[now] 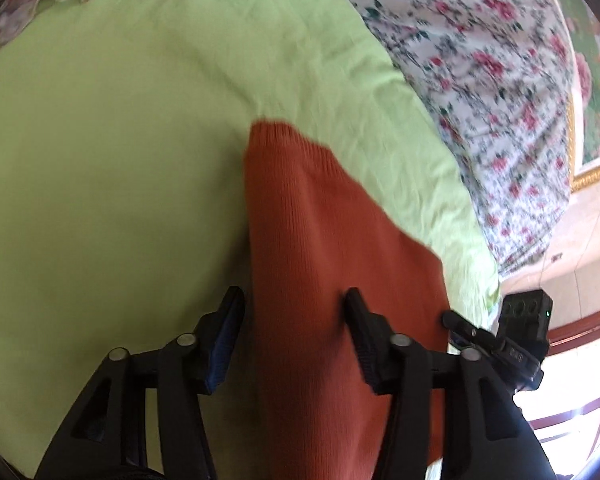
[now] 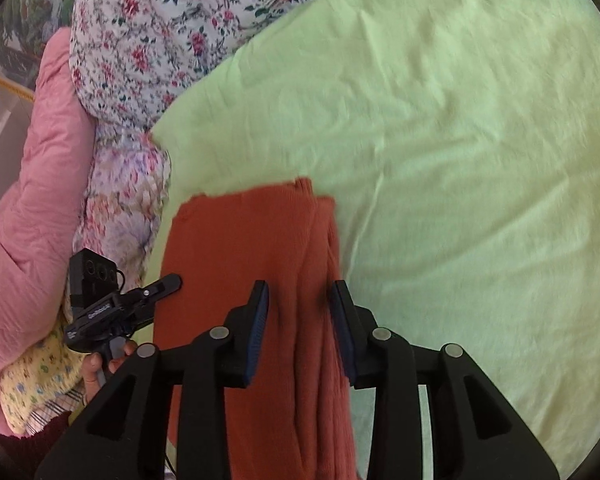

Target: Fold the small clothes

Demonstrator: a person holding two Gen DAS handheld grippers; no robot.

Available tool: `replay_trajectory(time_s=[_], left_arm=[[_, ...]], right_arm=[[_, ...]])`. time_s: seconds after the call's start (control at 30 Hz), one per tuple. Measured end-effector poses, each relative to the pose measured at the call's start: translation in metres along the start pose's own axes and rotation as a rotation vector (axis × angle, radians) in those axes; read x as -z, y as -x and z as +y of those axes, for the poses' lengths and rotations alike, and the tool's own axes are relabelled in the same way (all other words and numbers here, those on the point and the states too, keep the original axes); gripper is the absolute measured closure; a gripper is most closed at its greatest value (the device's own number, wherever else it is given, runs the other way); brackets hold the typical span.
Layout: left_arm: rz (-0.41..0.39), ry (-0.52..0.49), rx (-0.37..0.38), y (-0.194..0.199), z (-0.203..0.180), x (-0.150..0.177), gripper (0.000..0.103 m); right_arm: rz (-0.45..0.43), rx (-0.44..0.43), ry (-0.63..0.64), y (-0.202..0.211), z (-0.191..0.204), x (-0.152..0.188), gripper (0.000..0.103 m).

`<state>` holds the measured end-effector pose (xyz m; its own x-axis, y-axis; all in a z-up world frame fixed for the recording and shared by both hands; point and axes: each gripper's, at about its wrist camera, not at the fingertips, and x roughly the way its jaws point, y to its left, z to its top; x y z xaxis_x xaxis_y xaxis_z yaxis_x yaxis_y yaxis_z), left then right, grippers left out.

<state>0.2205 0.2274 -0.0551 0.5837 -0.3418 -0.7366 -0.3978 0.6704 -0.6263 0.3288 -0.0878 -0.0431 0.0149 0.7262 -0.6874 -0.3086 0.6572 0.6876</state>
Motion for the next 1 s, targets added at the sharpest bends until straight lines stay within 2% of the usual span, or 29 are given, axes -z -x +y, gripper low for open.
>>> replay_trajectory(time_s=[0.03,0.07,0.17,0.23,0.33,0.47,0.5,0.7,0.8,0.87,0.93,1.0], left_arm=[[-0.012,-0.006,-0.011,-0.002,0.0,-0.005,0.087],[-0.026,-0.012,-0.035,-0.002,-0.001,-0.01,0.088],[-0.036,-0.067,-0.133,-0.007,-0.008,-0.015,0.091],[-0.024,-0.105,-0.186,-0.016,-0.009,-0.013,0.091],[-0.018,-0.096,-0.188,-0.015,-0.006,-0.015,0.089],[-0.028,-0.138,-0.223,0.011,-0.021,-0.002,0.085],[-0.032,-0.146,-0.221,0.017,-0.026,0.004,0.081],[-0.018,-0.194,-0.167,0.068,-0.042,0.078,0.075],[0.005,-0.23,-0.176,0.085,-0.05,0.125,0.067],[0.012,-0.257,-0.204,0.095,-0.052,0.156,0.061],[0.016,-0.282,-0.23,0.103,-0.054,0.187,0.054],[0.029,-0.308,-0.234,0.105,-0.053,0.208,0.054]], right_arm=[[0.003,-0.005,0.006,-0.005,0.0,-0.005,0.079],[0.004,0.007,0.015,-0.007,0.002,-0.008,0.093],[-0.035,0.015,0.041,-0.006,0.01,-0.015,0.094],[-0.02,0.065,0.055,-0.015,0.011,-0.015,0.094],[0.01,0.122,0.075,-0.028,0.008,-0.012,0.094],[-0.002,0.088,0.019,-0.012,0.008,-0.01,0.089],[-0.008,0.08,0.016,-0.004,0.011,-0.007,0.088],[-0.023,0.045,0.005,0.044,0.016,0.04,0.087],[-0.028,0.048,-0.017,0.065,0.014,0.074,0.078],[-0.031,0.051,-0.032,0.075,0.012,0.1,0.068],[-0.026,0.056,-0.041,0.08,0.01,0.122,0.067],[-0.011,0.064,-0.059,0.08,0.007,0.142,0.067]])
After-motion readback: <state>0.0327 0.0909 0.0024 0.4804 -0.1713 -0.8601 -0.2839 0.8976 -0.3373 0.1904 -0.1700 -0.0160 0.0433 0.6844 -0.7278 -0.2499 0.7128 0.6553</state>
